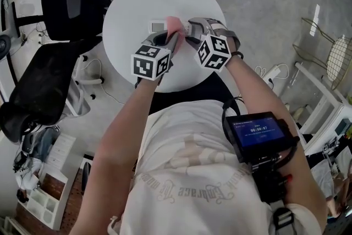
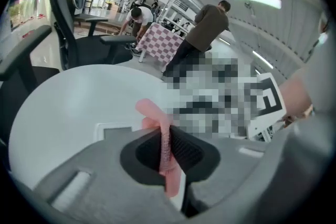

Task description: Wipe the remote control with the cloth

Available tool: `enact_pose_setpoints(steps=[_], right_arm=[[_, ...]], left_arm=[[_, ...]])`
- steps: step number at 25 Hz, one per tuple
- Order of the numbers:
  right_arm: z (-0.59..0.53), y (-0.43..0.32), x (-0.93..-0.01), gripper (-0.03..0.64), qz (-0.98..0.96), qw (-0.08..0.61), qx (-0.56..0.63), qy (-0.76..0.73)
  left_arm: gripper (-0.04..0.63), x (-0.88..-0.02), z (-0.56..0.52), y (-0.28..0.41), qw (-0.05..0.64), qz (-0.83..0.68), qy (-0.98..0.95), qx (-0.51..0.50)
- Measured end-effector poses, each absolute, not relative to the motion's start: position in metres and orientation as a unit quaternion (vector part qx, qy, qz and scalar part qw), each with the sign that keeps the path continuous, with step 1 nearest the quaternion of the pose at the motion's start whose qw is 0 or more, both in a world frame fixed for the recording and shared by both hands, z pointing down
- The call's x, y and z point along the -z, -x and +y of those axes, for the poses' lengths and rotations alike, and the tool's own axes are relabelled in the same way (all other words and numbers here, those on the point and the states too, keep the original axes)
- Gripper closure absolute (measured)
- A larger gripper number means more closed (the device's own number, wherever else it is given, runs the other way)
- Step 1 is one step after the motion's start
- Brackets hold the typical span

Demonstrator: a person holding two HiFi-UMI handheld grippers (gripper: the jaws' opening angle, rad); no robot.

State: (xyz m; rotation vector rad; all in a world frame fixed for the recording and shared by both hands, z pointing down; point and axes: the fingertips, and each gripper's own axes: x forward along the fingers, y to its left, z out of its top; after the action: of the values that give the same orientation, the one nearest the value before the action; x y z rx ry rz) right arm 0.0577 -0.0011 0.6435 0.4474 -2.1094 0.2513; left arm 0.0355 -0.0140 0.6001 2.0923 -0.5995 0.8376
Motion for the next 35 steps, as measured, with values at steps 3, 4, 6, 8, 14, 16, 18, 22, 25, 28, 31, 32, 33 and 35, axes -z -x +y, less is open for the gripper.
enact_pose_setpoints(steps=[3, 4, 6, 8, 14, 16, 18, 22, 25, 28, 31, 32, 33, 35], right_arm=[[-0.004, -0.051, -0.639, 0.350, -0.859, 0.474, -0.087, -0.170], [-0.005, -0.048, -0.637, 0.350, -0.858, 0.478, -0.083, -0.166], [-0.006, -0.039, -0.635, 0.350, -0.854, 0.489, -0.082, -0.158], [-0.008, -0.033, -0.638, 0.344, -0.844, 0.510, -0.082, -0.148], [-0.011, -0.030, -0.652, 0.363, -0.792, 0.595, -0.074, -0.115], [-0.011, -0.029, -0.655, 0.365, -0.778, 0.615, -0.073, -0.110], [-0.012, -0.030, -0.656, 0.366, -0.766, 0.629, -0.080, -0.107], [-0.017, -0.033, -0.655, 0.368, -0.753, 0.640, -0.105, -0.111], [-0.017, -0.032, -0.652, 0.370, -0.757, 0.624, -0.147, -0.123], [-0.010, -0.032, -0.647, 0.370, -0.763, 0.586, -0.229, -0.149], [0.005, -0.033, -0.643, 0.370, -0.766, 0.533, -0.318, -0.167], [0.009, -0.031, -0.640, 0.370, -0.770, 0.510, -0.344, -0.169], [0.012, -0.028, -0.636, 0.370, -0.775, 0.485, -0.368, -0.172], [0.015, -0.023, -0.627, 0.370, -0.779, 0.433, -0.417, -0.180]], left_arm=[[0.571, -0.598, -0.010, -0.002, 0.407, -0.273, -0.811, -0.320], [0.571, -0.596, -0.008, 0.009, 0.413, -0.283, -0.806, -0.316], [0.571, -0.592, -0.001, 0.029, 0.422, -0.302, -0.797, -0.307], [0.571, -0.589, 0.006, 0.045, 0.433, -0.323, -0.789, -0.293], [0.571, -0.582, 0.018, 0.068, 0.455, -0.366, -0.774, -0.246], [0.571, -0.582, 0.020, 0.077, 0.458, -0.373, -0.771, -0.238], [0.571, -0.579, 0.021, 0.083, 0.460, -0.381, -0.769, -0.230], [0.571, -0.575, 0.022, 0.094, 0.462, -0.394, -0.764, -0.218], [0.571, -0.573, 0.023, 0.100, 0.465, -0.400, -0.760, -0.214], [0.570, -0.571, 0.024, 0.103, 0.469, -0.402, -0.759, -0.207], [0.569, -0.569, 0.026, 0.105, 0.476, -0.401, -0.757, -0.196], [0.571, -0.568, 0.026, 0.105, 0.479, -0.401, -0.757, -0.193], [0.569, -0.567, 0.027, 0.104, 0.481, -0.399, -0.757, -0.191], [0.570, -0.566, 0.028, 0.100, 0.486, -0.393, -0.758, -0.186]])
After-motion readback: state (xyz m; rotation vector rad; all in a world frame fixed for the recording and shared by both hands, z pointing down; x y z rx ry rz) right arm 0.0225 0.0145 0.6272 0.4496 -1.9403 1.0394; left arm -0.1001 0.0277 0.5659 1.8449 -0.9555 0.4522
